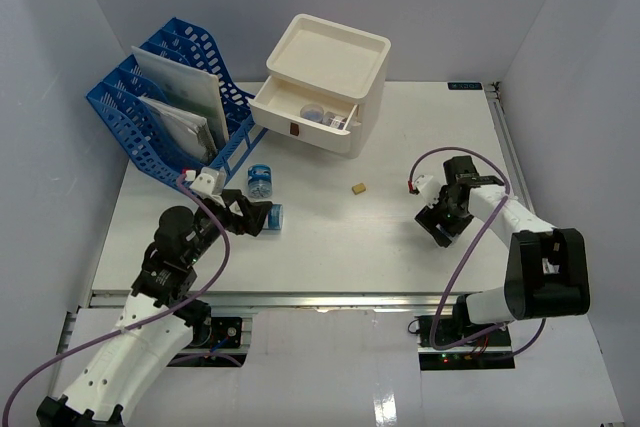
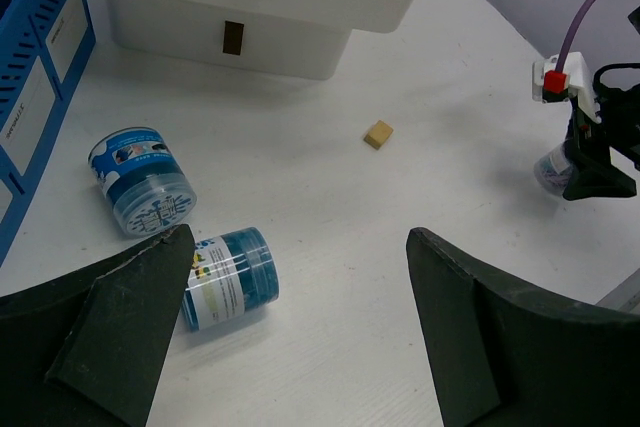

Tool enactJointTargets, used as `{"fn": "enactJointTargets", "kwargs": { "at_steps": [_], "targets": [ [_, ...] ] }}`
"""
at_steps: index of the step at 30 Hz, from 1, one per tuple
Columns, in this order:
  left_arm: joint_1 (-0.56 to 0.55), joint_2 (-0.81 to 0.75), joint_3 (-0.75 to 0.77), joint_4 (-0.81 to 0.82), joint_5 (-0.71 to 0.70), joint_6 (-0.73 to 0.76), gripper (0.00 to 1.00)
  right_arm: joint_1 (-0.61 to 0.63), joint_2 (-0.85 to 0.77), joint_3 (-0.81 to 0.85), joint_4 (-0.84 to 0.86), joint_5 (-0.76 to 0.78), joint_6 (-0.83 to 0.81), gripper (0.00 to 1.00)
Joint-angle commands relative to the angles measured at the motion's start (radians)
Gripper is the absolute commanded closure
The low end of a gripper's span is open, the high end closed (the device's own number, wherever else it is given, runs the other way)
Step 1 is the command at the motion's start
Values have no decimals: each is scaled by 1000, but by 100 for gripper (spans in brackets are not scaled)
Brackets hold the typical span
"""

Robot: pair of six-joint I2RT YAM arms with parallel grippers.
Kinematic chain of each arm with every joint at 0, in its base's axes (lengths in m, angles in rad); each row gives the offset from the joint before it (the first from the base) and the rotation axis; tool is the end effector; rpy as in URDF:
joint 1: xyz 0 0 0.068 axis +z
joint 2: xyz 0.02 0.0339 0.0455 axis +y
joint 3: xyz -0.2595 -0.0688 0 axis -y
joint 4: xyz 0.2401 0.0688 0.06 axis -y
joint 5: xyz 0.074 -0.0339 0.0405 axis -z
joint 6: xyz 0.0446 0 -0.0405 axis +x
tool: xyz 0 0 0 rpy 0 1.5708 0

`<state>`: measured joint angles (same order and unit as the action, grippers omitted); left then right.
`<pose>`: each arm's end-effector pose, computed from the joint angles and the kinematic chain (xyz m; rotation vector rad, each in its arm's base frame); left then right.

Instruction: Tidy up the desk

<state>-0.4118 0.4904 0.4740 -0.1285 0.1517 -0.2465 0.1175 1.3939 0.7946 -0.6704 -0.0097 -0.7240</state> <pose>0.1338 -0.0658 0.2747 0.2590 1.7341 -0.6148 0.2399 0.0288 0.1698 -1.1656 2.5997 -0.1159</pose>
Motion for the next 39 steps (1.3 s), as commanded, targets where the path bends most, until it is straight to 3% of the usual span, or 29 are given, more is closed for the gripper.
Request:
{"fn": "enactJointTargets", "kwargs": {
  "at_steps": [1, 4, 7, 9, 13, 20, 24, 32, 36, 39],
  "targets": [
    [4, -33, 30, -22, -38, 9, 2, 18, -23, -16, 56, 87, -18, 32],
    [5, -44, 27, -24, -48, 6, 2, 23, -44, -7, 47, 52, -26, 48],
    [4, -47, 31, -28, -49, 7, 2, 32, -70, 22, 22, -15, -22, 74],
    [4, -54, 32, -28, -47, 9, 2, 45, -80, 41, -12, -60, -14, 78],
    [5, -78, 31, -28, -67, 9, 2, 113, -104, 122, -73, -214, 4, 78],
    [4, -113, 25, -28, -123, 15, 2, 392, -35, 419, -33, -427, 106, 77],
    [4, -125, 23, -29, -170, 17, 2, 496, 107, 711, 68, -445, 183, 76],
    [5, -130, 17, -19, -188, 26, 2, 513, 527, 1309, 200, -395, 331, 64],
    [5, -112, 12, -11, -208, 41, 2, 513, 688, 1467, 353, -320, 371, 59],
    [6, -82, 17, -7, -209, 58, 2, 511, 725, 1420, 547, -314, 442, 60]
  ]
}}
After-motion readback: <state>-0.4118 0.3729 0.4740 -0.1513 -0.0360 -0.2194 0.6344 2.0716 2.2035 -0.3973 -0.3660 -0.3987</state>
